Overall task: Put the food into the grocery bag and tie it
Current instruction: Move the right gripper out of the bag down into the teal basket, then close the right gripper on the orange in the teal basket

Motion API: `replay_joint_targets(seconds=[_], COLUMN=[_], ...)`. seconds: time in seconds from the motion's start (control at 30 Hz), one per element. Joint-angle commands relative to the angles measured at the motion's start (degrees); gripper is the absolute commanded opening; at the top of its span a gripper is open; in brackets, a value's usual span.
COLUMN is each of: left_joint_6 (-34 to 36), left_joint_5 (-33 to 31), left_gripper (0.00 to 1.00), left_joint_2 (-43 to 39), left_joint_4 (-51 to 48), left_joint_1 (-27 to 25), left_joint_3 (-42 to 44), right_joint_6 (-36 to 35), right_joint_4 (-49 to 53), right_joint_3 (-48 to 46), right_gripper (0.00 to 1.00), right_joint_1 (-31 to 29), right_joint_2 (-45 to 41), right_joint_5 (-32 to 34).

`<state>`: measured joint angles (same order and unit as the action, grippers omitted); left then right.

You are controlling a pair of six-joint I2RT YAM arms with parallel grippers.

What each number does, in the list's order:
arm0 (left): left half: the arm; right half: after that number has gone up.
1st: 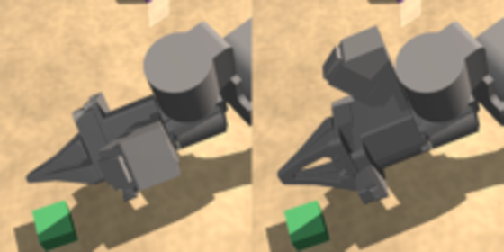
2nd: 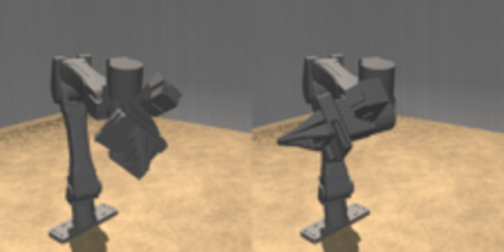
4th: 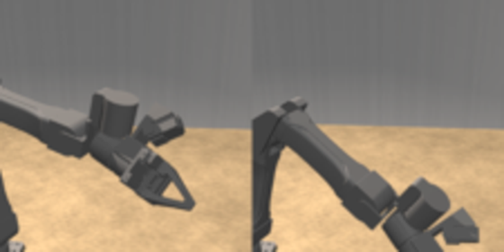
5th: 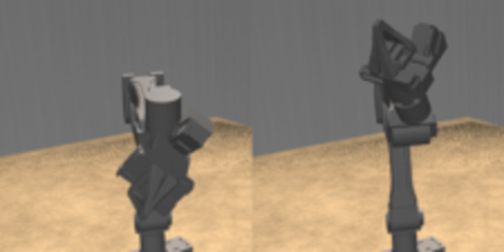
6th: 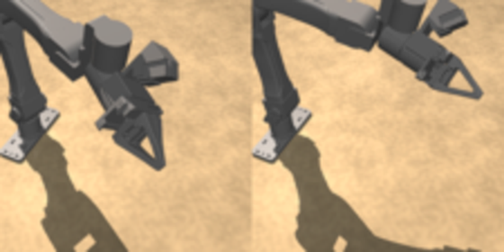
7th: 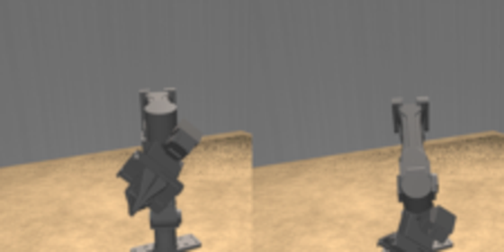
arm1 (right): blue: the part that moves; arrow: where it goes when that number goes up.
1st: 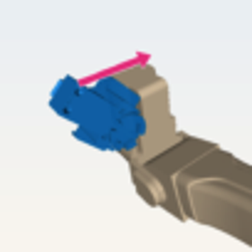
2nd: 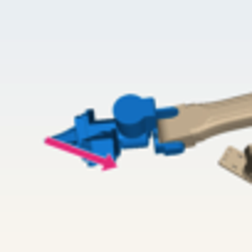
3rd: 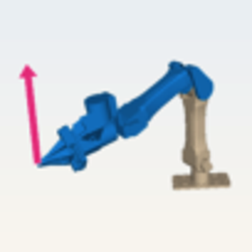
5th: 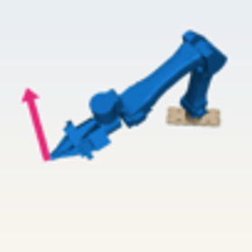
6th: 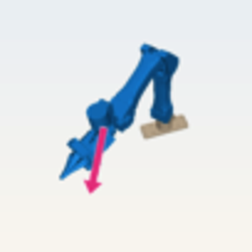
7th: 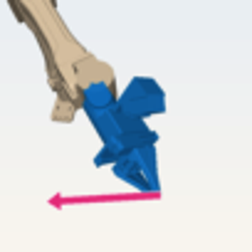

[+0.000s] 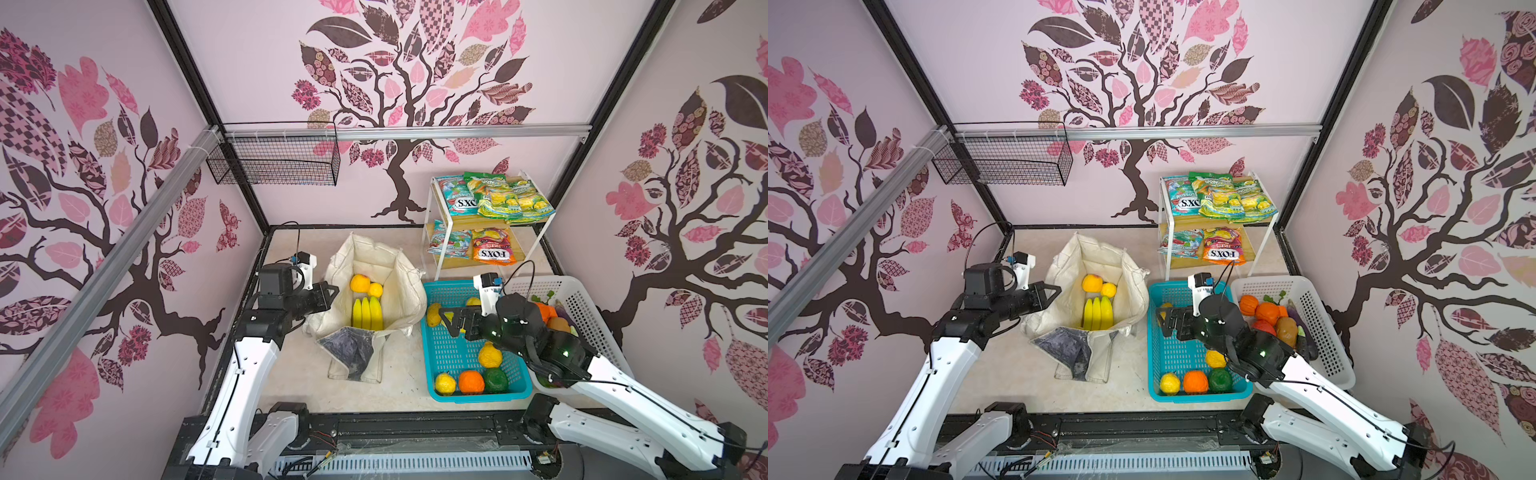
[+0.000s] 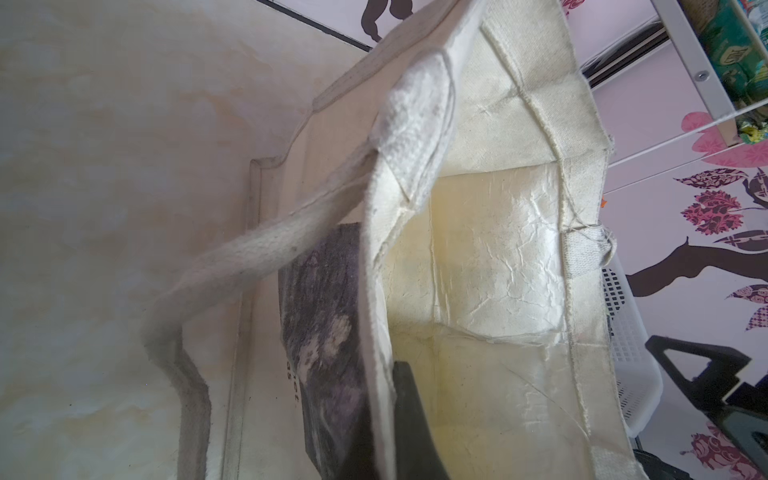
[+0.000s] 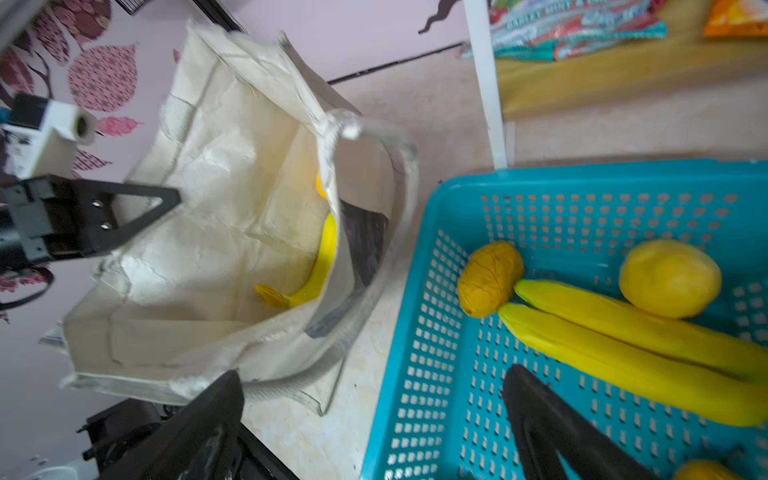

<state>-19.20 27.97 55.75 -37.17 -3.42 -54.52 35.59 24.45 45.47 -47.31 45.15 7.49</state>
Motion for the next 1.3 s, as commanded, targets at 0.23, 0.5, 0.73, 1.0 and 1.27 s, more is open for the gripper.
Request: replay_joint_targets(seconds=[0.23, 0.5, 0.73, 1.0, 1.27], left_joint_6=[0.32, 0.74, 0.83, 0.83, 0.83], left_joint_5=[0.87, -0.36, -0.7, -0.3, -0.32], left_gripper=[0.0, 0.0, 0.0, 0.0, 0.0], left_joint_2=[0.1, -0.6, -0.83, -0.72, -0.9], left_joint_4=[0.78, 0.43, 0.25, 0.32, 0.26], left_joint_1=[-0.32, -0.42, -0.39, -0.41, -0.44], left_joint_3=[0.98, 0.86, 0.82, 0.7, 0.77], right_joint_6=[-0.86, 3.51, 5.85, 5.76, 5.42], right_joint_4=[19.84, 24.51, 24.56, 24.95, 26.79], right_joint_3=[-1.05, -3.37, -5.27, -6.53, -7.01], right_gripper=[1.0, 0.96, 0.9, 0.82, 0.78], right_joint_1=[-0.12, -0.1, -0.09, -0.07, -0.58], right_joint_2=[2.36, 5.18, 9.03, 13.03, 14.19], right_joint_5=[-3.15, -1.14, -2.79, -6.38, -9.14])
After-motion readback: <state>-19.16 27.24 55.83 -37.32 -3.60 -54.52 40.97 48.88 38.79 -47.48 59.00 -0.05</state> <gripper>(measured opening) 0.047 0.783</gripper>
